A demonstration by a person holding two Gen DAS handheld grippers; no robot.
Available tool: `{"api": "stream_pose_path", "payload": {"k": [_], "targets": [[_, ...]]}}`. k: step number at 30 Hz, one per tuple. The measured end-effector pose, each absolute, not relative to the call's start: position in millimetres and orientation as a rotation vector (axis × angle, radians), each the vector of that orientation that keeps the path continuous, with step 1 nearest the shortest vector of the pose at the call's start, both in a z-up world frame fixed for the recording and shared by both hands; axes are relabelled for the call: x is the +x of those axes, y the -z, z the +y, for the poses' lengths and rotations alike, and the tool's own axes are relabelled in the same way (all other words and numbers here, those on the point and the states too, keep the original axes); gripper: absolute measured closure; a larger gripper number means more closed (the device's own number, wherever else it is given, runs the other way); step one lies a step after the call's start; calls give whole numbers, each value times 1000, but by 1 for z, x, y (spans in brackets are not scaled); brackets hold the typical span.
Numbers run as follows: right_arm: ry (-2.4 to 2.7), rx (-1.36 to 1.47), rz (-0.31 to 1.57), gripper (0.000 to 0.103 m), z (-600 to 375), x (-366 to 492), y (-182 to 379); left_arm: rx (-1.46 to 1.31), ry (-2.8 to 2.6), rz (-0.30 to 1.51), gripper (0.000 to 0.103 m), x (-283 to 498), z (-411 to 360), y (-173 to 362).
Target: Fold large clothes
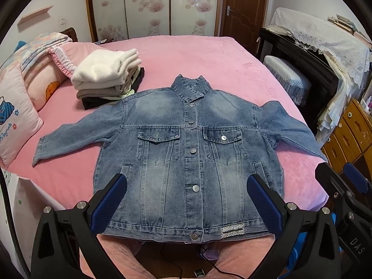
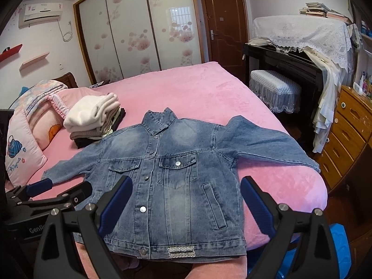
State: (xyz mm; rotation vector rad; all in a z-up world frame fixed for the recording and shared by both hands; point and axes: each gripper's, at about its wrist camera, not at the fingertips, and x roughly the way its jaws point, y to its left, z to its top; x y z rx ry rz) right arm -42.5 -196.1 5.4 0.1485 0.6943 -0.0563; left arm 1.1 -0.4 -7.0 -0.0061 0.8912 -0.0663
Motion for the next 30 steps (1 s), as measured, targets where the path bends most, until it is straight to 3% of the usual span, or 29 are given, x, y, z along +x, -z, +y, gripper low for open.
{"api": "stream_pose_path", "payload": {"k": [30], "targets": [[60,161,606,8,-241,-17,-34,61,181,804,1,45,-59,-36]]}}
